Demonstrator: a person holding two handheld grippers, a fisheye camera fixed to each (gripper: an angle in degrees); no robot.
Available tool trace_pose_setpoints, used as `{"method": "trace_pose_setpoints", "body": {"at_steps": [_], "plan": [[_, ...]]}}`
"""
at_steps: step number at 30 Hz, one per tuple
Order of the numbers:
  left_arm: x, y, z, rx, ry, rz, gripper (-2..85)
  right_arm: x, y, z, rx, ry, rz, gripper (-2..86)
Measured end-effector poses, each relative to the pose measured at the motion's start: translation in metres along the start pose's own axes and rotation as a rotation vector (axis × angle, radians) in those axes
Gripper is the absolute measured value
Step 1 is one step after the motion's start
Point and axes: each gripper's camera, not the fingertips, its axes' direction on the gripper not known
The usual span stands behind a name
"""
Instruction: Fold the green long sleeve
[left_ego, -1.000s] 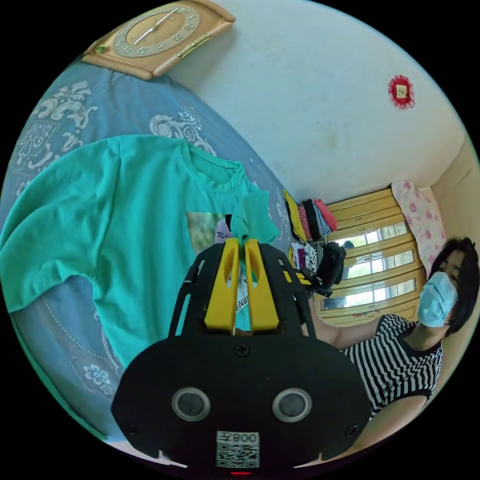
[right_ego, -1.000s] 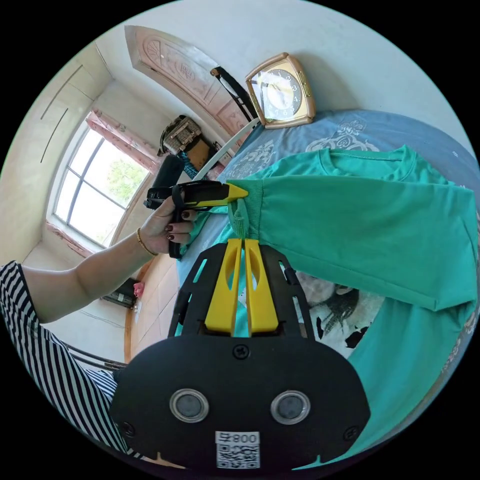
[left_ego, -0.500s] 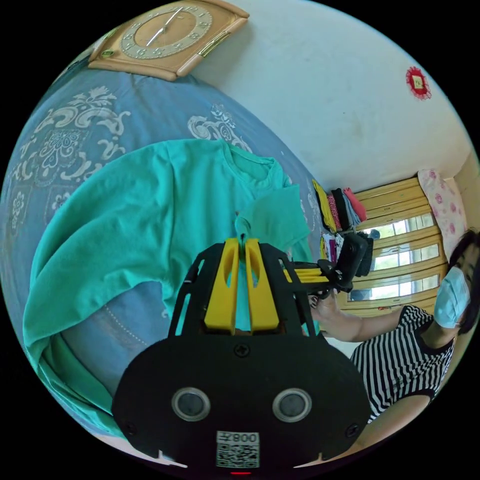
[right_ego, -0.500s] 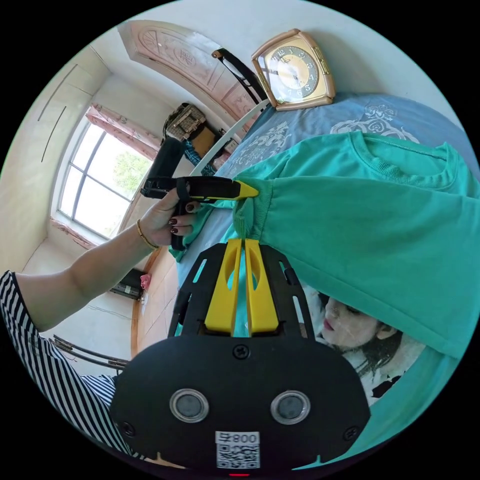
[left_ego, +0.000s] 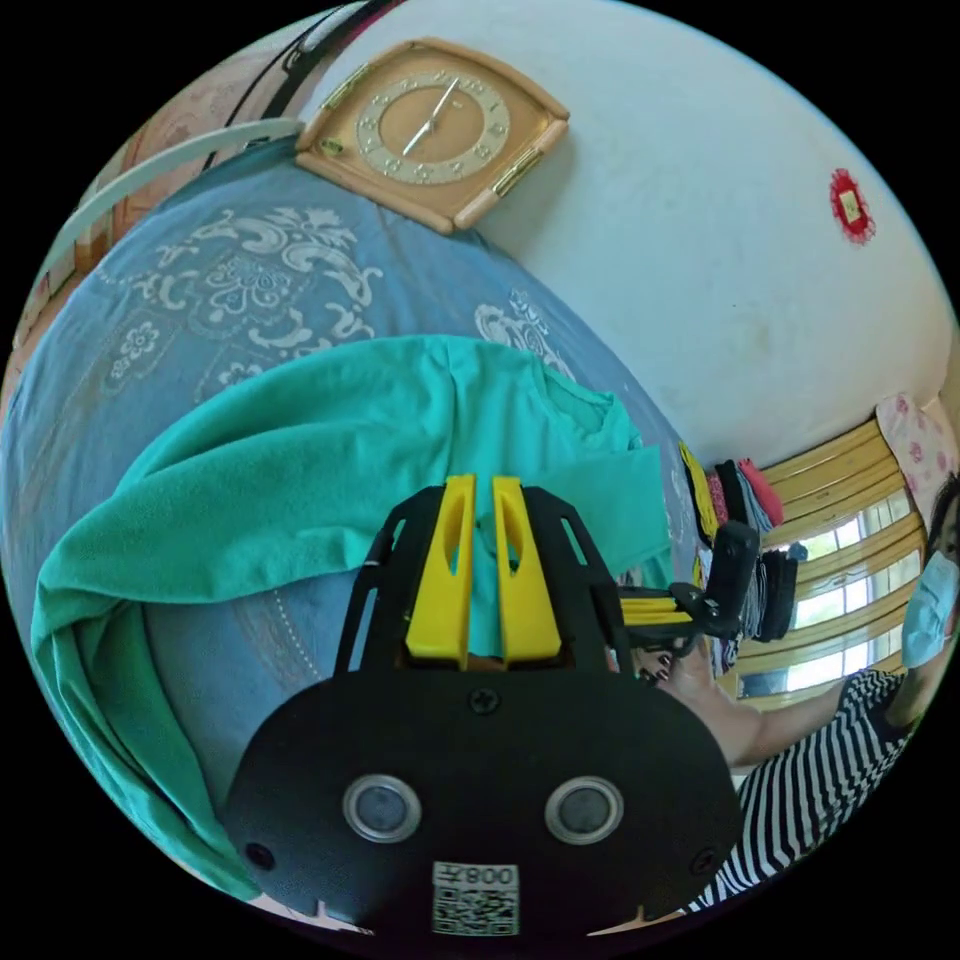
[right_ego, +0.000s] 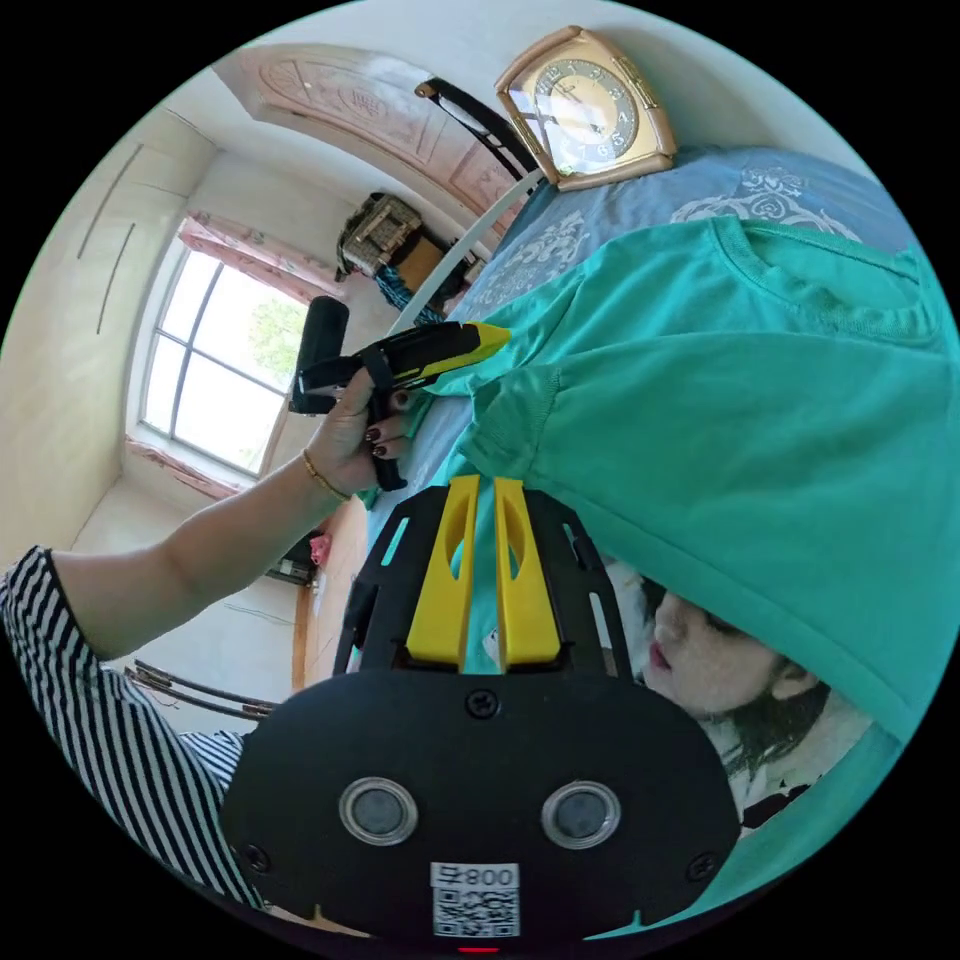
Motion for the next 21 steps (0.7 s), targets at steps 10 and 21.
{"method": "trace_pose_setpoints", "body": {"at_steps": [10,21], "plan": [[0.168,-0.031,0.141,-0.206,0.187,0.458,7.4,0.033,0.117,-0.217,0.396,0.415,0.17,6.8],[0.3,-0.061,0.336,-0.4,0.155,0.633,8.2,0.07,0.135,-0.24,0.326,0.723,0.306,7.6]]}}
